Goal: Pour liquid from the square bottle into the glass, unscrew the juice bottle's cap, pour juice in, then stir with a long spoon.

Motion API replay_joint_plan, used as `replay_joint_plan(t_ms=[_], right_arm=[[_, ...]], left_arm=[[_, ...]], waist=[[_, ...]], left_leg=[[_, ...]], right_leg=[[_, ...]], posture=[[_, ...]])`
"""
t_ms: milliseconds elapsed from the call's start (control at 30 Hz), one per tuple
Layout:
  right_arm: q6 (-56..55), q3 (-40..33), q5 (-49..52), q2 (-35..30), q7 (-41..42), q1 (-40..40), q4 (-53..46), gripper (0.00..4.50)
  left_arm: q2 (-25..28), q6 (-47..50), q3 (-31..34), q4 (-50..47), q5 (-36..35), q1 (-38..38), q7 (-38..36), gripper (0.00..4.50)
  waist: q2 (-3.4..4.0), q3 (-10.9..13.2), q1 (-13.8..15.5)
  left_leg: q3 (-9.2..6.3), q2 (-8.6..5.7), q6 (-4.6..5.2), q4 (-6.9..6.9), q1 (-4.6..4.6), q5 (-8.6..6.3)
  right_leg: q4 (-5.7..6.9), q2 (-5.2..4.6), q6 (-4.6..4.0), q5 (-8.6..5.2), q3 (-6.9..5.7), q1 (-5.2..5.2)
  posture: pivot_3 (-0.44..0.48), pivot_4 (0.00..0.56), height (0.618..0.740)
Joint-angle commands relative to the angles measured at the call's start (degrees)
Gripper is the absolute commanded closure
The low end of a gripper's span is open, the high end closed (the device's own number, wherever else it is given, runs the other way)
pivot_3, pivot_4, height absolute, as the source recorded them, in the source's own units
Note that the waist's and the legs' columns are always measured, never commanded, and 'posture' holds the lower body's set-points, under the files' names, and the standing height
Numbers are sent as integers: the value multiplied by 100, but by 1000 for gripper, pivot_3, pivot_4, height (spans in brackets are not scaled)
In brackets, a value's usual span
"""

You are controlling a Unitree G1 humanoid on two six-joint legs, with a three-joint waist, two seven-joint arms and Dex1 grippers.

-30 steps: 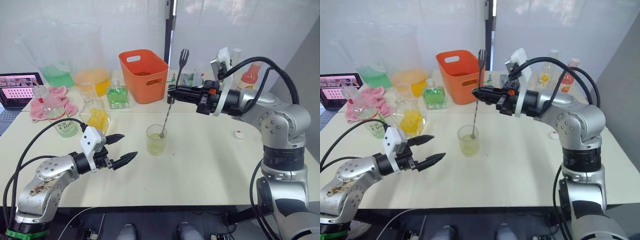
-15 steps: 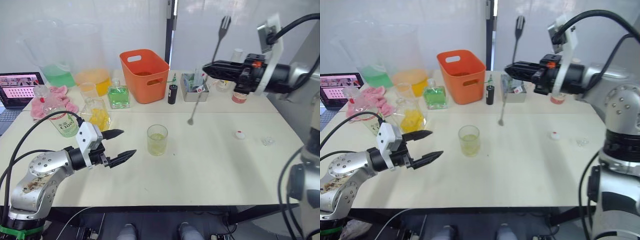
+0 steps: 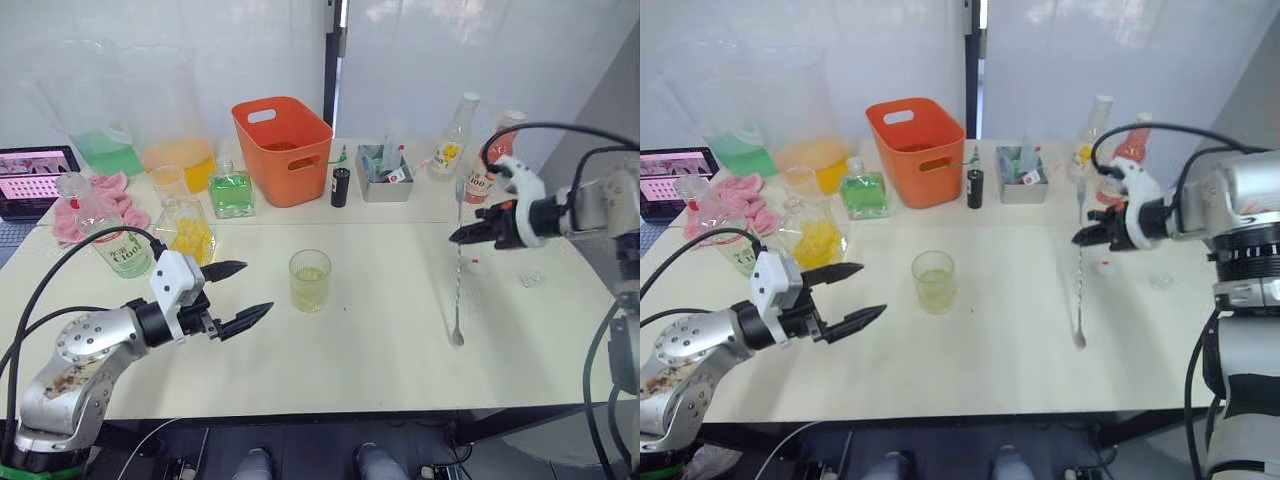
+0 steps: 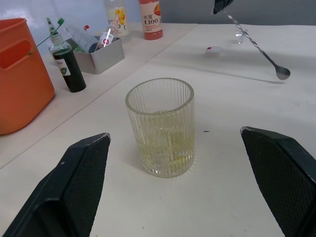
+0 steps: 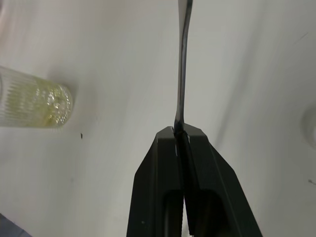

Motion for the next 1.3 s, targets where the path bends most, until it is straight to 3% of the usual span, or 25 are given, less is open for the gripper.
replay_joint_plan(t_ms=[33, 100, 333, 567, 867, 1000, 1133, 1200, 1300], right_arm=[[-342, 491, -302, 115, 319, 58, -121, 4500], [-568, 849, -507, 224, 532, 107, -42, 4500], [-1238, 1049, -1155, 1121, 574, -7, 1107, 4500], [-1742, 603, -1591, 1748, 432, -266, 2365, 4500], [-1879, 382, -1791, 1572, 1034, -351, 2176, 1520], [-2014, 104, -1673, 1113, 1369, -54, 1322, 70], [-2759, -636, -1536, 767, 1182, 725, 394, 27], [-3498, -1576, -1194, 849, 925, 1341, -367, 27], [-4276, -2377, -1090, 908, 535, 2334, -1417, 27]], left_arm=[[-29, -104, 256, -354, -52, 141, 193, 23], [-49, -96, 310, -456, -58, 236, 283, 23], [-119, -21, 531, -891, -142, 749, 533, 23], [-215, -72, 634, -916, -53, 1034, 738, 23], [-186, -92, 807, -825, -22, 1326, 736, 0], [-149, 31, 1012, -491, 33, 1352, 876, 0], [-14, 80, 1029, -184, 160, 1415, 846, 0], [28, -3, 1049, 4, 310, 1424, 867, 0], [109, -329, 1159, 467, 637, 1484, 832, 0]], waist=[[1, 0, 0], [1, 0, 0], [0, 0, 14], [1, 0, 4], [1, 0, -3], [4, 2, 15], [0, 0, 34], [1, 0, 29], [1, 0, 28]], left_leg=[[0, 0, 0, 0, -1, 0], [0, 0, 0, 1, -1, 0], [0, 0, 0, 6, -2, 0], [-3, -1, 0, 9, -1, 0], [-3, -1, 0, 9, 0, 0], [-3, 0, -1, 8, 0, 0], [-4, 0, -1, 8, 2, -1], [-4, 0, -1, 8, 2, -1], [-4, 0, -1, 8, 4, 0]], right_leg=[[0, 0, 7, -2, 0, -2], [0, 0, 13, -5, 0, -1], [4, 0, 9, 2, -1, 2], [9, 2, 6, 14, -5, 4], [15, 3, 7, 13, -5, 2], [18, 3, 13, 6, -5, -1], [13, 3, 7, -16, -7, 2], [9, 3, 3, -21, -6, 5], [17, 3, 32, -8, -5, 6]], posture=[[0, 150, 725], [0, 150, 725], [0, 150, 725], [0, 150, 725], [0, 150, 725], [0, 150, 725], [0, 150, 725], [0, 150, 725], [0, 150, 725]])
